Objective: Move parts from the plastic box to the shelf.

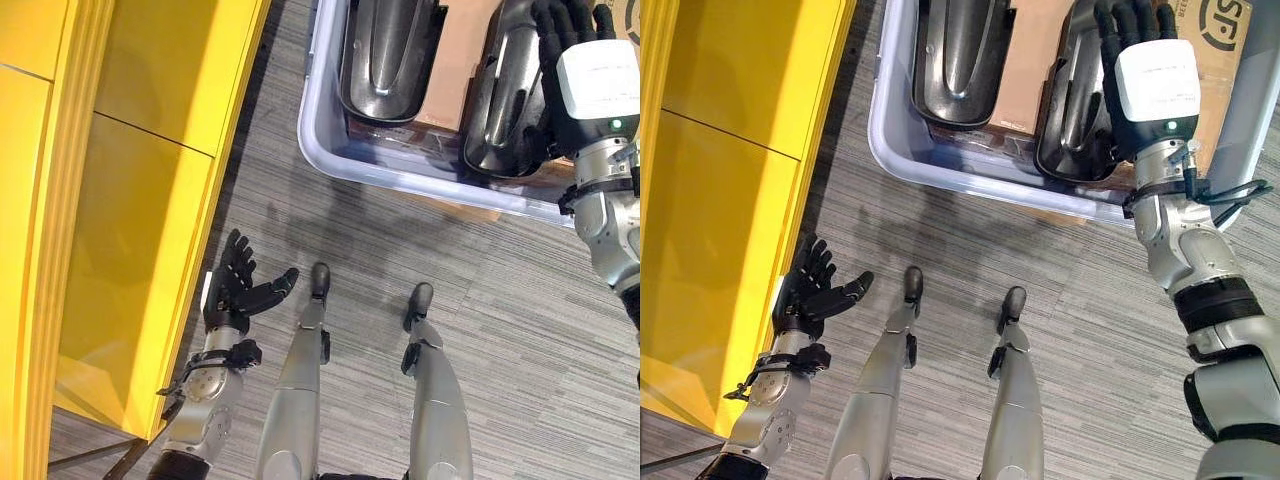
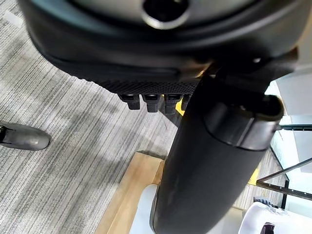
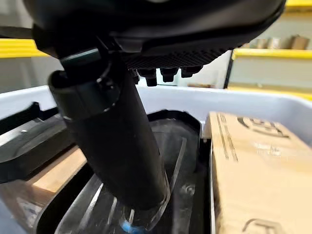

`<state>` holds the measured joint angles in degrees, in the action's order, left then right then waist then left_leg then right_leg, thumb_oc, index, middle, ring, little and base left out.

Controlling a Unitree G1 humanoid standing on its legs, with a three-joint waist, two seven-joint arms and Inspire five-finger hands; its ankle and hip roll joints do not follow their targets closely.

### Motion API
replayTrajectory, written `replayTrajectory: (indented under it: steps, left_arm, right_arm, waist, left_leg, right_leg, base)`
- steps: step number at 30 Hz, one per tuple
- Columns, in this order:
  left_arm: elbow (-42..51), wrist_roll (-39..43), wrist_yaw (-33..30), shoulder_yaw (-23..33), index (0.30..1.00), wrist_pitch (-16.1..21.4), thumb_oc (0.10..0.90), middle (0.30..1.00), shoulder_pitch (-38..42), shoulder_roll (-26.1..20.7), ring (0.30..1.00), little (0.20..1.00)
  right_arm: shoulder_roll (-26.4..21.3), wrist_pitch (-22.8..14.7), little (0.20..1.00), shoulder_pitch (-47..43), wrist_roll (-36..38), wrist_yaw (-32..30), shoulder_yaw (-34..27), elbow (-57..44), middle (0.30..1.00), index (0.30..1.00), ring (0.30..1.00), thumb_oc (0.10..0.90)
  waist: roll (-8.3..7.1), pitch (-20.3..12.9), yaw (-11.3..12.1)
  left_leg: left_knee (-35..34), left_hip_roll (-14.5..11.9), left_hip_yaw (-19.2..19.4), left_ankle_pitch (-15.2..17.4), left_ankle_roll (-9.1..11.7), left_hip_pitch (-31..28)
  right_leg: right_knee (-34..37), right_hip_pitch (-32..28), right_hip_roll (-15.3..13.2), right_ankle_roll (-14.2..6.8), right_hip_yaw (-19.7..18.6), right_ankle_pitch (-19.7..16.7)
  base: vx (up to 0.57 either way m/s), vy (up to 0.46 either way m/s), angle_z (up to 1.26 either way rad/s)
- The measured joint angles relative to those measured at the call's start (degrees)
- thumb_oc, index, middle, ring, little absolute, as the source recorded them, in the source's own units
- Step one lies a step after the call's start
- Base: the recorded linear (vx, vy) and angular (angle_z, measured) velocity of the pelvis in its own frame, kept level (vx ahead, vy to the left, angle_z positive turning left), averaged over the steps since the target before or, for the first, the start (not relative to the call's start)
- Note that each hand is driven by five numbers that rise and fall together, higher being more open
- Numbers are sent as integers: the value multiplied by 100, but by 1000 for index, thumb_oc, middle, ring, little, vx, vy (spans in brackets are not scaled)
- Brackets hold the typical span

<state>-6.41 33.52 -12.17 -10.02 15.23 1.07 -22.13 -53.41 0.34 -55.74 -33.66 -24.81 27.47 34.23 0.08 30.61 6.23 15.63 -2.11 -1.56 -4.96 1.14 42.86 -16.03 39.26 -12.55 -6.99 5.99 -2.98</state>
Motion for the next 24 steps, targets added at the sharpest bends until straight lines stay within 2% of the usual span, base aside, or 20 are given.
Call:
replayTrajectory:
  steps: [1, 3, 4, 8, 13, 21, 24]
  left_arm:
    - [-5, 2, 6, -5, 1000, 0, 900, 1000, -2, 0, 1000, 1000]
    - [-8, 7, 8, -4, 1000, 5, 900, 1000, -29, -21, 1000, 1000]
    - [-8, 8, 10, -7, 1000, 8, 900, 1000, -27, -22, 1000, 1000]
    - [-11, 18, 19, -61, 1000, 16, 900, 1000, -25, -30, 1000, 1000]
    - [-14, 214, 17, -183, 1000, 18, 900, 1000, -15, -109, 1000, 1000]
    - [-16, 220, 12, -198, 1000, 24, 900, 1000, 4, -158, 1000, 1000]
    - [-17, 221, 13, -201, 1000, 25, 900, 1000, 1, -168, 1000, 1000]
  right_arm:
    - [7, 12, 1000, -37, 63, -2, 18, 60, 1000, 1000, 1000, 900]
    - [19, -3, 1000, -510, 223, -52, 555, 554, 1000, 1000, 1000, 900]
    - [32, -14, 1000, -622, 262, -53, 628, 699, 1000, 1000, 1000, 900]
    - [39, -62, 1000, -890, 543, -75, 750, 887, 1000, 1000, 1000, 900]
    - [163, -142, 1000, -1211, 746, -79, 819, 1106, 1000, 1000, 1000, 900]
    - [251, -128, 1000, -1522, 843, -77, 1277, 1583, 1000, 1000, 1000, 900]
    - [249, -104, 1000, -1787, 838, -73, 1683, 1901, 1000, 1000, 1000, 900]
  waist:
    - [0, 0, 33]
    - [1, 0, 61]
    - [2, -1, 82]
    - [5, -1, 191]
    - [10, -1, 219]
    - [28, -4, 377]
    - [46, -6, 387]
  left_leg:
    - [-7, 1, -2, -1, 0, 5]
    - [-19, 4, 0, 0, 0, 17]
    - [-34, 4, -3, -5, 6, 19]
    - [-83, 9, -11, -13, 6, 36]
    - [-97, 15, -41, -14, 8, 101]
    - [-104, 36, -72, -17, 12, 112]
    - [-107, 56, -103, -23, 16, 119]
  right_leg:
    - [2, 4, -1, -1, 3, 0]
    - [8, 20, -5, -3, 3, 2]
    - [16, 26, -5, -3, 6, 2]
    - [65, 41, -7, -4, 27, 2]
    - [102, 65, -10, -7, 82, 6]
    - [74, 70, -33, -27, 111, 29]
    - [47, 70, -52, -33, 142, 49]
  base:
    - [0, 0, 0]
    - [15, -8, 0]
    - [0, 0, 0]
    - [0, 0, 0]
    - [9, -8, 3]
    - [5, 2, 2]
    - [10, 3, 5]
